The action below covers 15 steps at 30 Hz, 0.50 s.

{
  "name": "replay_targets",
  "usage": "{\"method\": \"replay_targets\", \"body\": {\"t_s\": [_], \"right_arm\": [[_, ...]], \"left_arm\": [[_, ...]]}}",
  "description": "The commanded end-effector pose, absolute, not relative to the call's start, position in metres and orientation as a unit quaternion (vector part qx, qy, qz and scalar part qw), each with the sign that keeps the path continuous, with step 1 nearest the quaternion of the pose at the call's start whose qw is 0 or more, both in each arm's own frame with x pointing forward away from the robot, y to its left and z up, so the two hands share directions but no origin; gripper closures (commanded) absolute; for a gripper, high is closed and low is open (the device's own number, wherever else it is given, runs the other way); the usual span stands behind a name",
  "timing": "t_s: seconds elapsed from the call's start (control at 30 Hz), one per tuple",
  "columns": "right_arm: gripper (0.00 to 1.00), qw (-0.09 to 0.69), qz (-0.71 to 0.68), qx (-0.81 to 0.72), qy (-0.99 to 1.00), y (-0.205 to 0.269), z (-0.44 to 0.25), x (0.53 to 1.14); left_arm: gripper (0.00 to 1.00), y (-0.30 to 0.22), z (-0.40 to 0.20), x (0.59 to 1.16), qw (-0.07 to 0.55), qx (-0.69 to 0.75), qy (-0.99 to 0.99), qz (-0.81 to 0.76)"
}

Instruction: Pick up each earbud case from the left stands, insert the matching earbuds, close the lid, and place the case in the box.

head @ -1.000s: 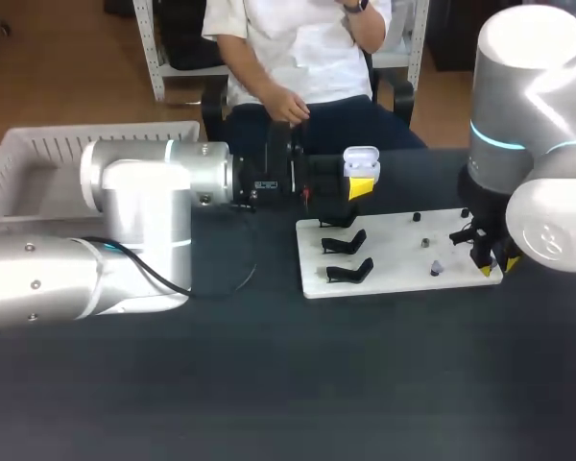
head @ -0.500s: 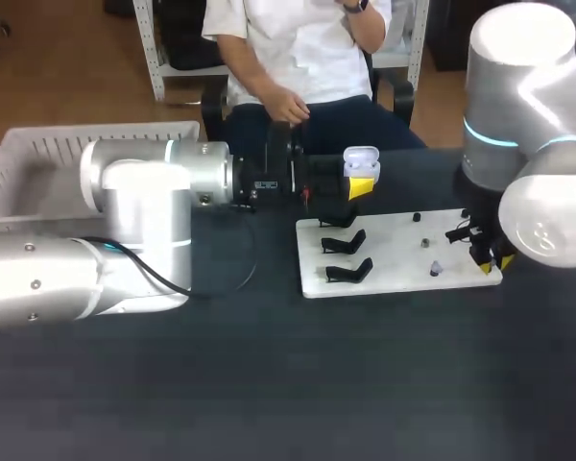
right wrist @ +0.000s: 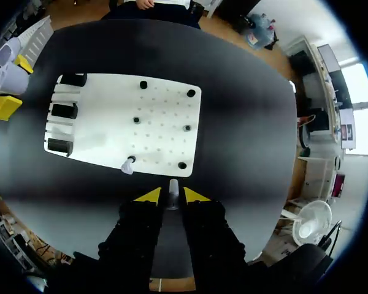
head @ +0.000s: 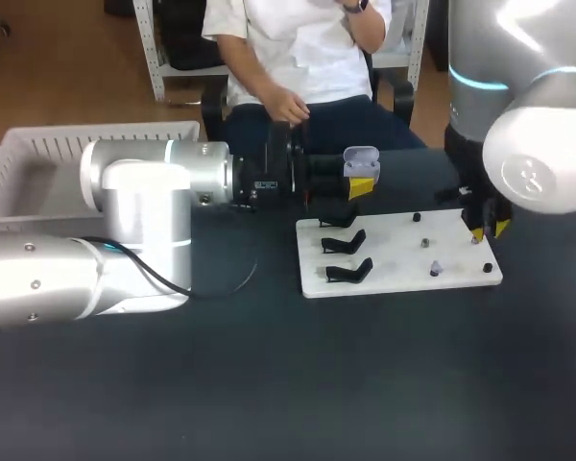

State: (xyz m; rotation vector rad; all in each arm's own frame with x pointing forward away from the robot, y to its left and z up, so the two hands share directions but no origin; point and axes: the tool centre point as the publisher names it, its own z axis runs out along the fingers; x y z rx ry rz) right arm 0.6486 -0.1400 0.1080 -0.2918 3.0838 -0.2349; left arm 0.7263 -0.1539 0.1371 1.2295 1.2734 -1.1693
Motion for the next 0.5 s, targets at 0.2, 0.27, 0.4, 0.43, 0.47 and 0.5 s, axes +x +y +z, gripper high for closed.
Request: {"method": "replay_targets", "body": {"t_s": [0.2,0.27,0.4,0.43,0.47,0.5], "right_arm": [[1.0,0.022,-0.054,-0.088,0.994,-0.115,0.166,0.643],[1.0,0.029,-0.048,-0.097,0.994,-0.11,0.175,0.644],[1.0,0.029,-0.048,-0.097,0.994,-0.11,0.175,0.644],[1.0,0.029,-0.048,-0.097,0.994,-0.11,0.175,0.644],[1.0,0.029,-0.048,-0.097,0.994,-0.11,0.175,0.644],[1.0,0.029,-0.048,-0.097,0.994,-0.11,0.175,0.644]], "left_arm": [[1.0,-0.154,0.136,0.725,0.493,0.504,0.523,-0.48],[1.0,-0.154,0.136,0.725,0.493,0.504,0.523,-0.48],[1.0,-0.154,0.136,0.725,0.493,0.504,0.523,-0.48],[1.0,-0.154,0.136,0.725,0.493,0.504,0.523,-0.48],[1.0,-0.154,0.136,0.725,0.493,0.504,0.523,-0.48],[1.0,-0.154,0.136,0.725,0.493,0.504,0.523,-0.48]]}}
